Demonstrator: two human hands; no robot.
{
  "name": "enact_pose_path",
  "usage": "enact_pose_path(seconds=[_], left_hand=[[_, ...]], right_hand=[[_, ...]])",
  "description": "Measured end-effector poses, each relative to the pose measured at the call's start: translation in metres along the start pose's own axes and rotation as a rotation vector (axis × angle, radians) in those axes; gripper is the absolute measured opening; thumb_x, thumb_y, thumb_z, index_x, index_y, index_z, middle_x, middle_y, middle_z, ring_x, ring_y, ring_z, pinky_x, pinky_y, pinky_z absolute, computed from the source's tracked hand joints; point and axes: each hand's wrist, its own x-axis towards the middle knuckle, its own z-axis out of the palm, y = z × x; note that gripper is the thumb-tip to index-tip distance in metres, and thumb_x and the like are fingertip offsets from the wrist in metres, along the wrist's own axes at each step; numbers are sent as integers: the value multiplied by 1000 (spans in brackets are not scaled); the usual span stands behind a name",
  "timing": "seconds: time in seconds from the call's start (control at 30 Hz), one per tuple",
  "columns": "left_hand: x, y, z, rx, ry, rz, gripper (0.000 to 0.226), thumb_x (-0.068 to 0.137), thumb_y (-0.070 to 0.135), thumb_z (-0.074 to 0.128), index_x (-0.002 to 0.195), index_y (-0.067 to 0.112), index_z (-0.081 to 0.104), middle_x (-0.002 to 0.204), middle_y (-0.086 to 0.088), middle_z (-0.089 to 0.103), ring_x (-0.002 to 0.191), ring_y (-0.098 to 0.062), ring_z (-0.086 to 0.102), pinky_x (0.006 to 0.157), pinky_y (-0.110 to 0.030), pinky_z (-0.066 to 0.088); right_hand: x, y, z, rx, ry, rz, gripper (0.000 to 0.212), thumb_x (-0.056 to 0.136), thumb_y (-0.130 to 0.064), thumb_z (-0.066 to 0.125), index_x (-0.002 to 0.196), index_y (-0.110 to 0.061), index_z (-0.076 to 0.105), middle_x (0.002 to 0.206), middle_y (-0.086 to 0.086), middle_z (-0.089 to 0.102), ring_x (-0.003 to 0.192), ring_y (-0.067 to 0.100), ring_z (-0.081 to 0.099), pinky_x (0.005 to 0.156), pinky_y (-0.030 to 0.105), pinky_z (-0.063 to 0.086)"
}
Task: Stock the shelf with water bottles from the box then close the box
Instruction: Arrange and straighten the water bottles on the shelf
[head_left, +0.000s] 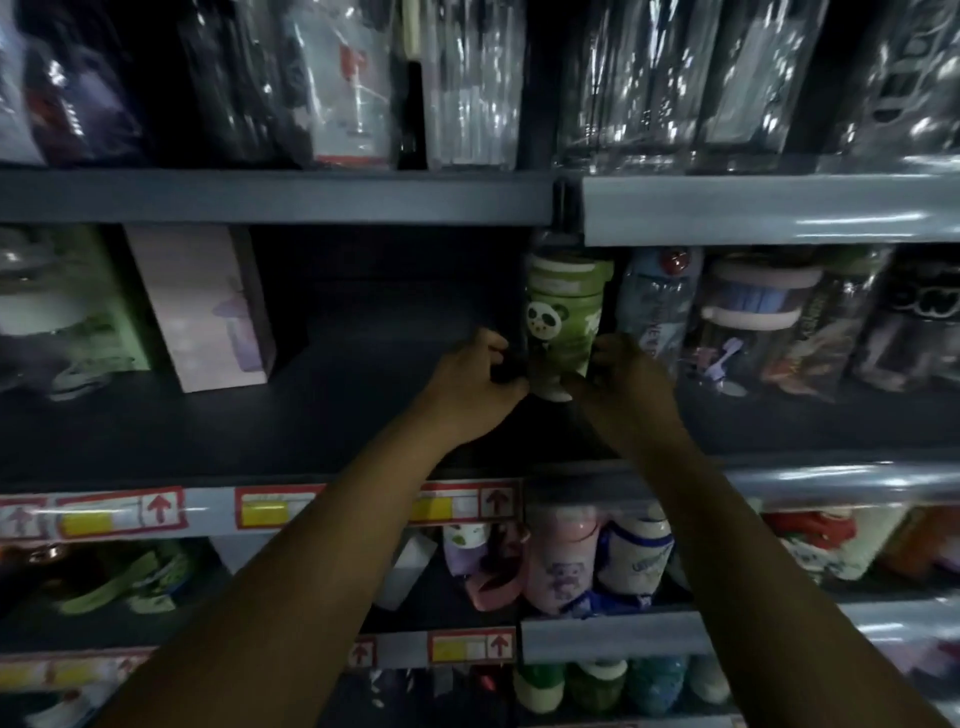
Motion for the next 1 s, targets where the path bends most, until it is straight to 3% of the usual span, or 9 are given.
enact_pose_path(seconds=[0.17, 0.37, 0.5, 0.63, 0.7, 0.77, 0.87, 0.93, 1.0], left_hand=[[38, 1, 23, -77, -85, -81, 54, 96, 29, 66, 143, 17, 42, 138, -4, 56, 126, -23, 55, 96, -31, 47], [47, -2, 33, -153, 19, -53, 49, 89, 18, 77, 134, 13, 57, 122, -6, 68, 113, -21, 64, 96, -34, 54], [43, -7, 34, -161, 40, -52, 47, 88, 19, 78, 129, 15, 56, 116, -2, 68, 107, -16, 64, 89, -29, 53], [41, -14, 37, -204, 27, -43, 51, 85, 21, 83, 126, 22, 53, 113, 10, 63, 102, 1, 59, 79, -15, 48], [43, -15, 42, -236, 54, -44, 49, 85, 20, 83, 122, 23, 51, 114, 9, 62, 107, -5, 60, 81, -16, 48], [47, -17, 47, -273, 87, -42, 49, 84, 18, 83, 120, 22, 49, 117, 4, 64, 112, -12, 62, 87, -22, 51], [49, -23, 53, -286, 112, -16, 53, 82, 21, 86, 121, 22, 49, 116, 5, 64, 108, -12, 64, 86, -22, 52], [49, -26, 54, -277, 119, -5, 56, 80, 25, 87, 121, 24, 50, 115, 9, 64, 108, -10, 65, 86, -22, 52], [47, -27, 52, -272, 129, 1, 63, 75, 33, 90, 123, 25, 51, 117, 12, 65, 112, -8, 64, 94, -27, 53]], right_hand=[[19, 7, 4, 68, -175, 134, 59, 80, -35, 83, 127, -7, 62, 116, 9, 73, 107, 27, 69, 88, 37, 56], [26, 15, -5, 187, -229, 143, 68, 54, -50, 65, 109, -11, 66, 100, 3, 73, 95, 21, 70, 83, 37, 58], [31, 18, -6, 230, -345, 131, 48, 74, -38, 79, 115, -17, 66, 102, -8, 71, 94, 7, 66, 80, 25, 54], [32, 26, -2, 250, -307, 121, 51, 80, -44, 71, 123, -17, 64, 115, -1, 72, 107, 17, 67, 92, 39, 57], [32, 30, -3, 238, -332, 108, 45, 88, -38, 68, 126, -16, 61, 118, 0, 70, 110, 19, 65, 94, 40, 55], [31, 30, -4, 232, -332, 99, 51, 87, -47, 62, 129, -17, 59, 121, -1, 68, 112, 18, 64, 96, 42, 54], [26, 29, -8, 227, -347, 77, 77, 67, -66, 58, 129, -20, 58, 115, -9, 67, 109, 13, 62, 92, 33, 50], [26, 33, -4, 225, -377, 84, 60, 72, -59, 66, 122, -26, 60, 111, -11, 66, 108, 12, 61, 93, 32, 48], [25, 39, 1, 213, -398, 52, 37, 92, -41, 66, 125, -26, 59, 117, -7, 68, 114, 15, 62, 98, 35, 49]])
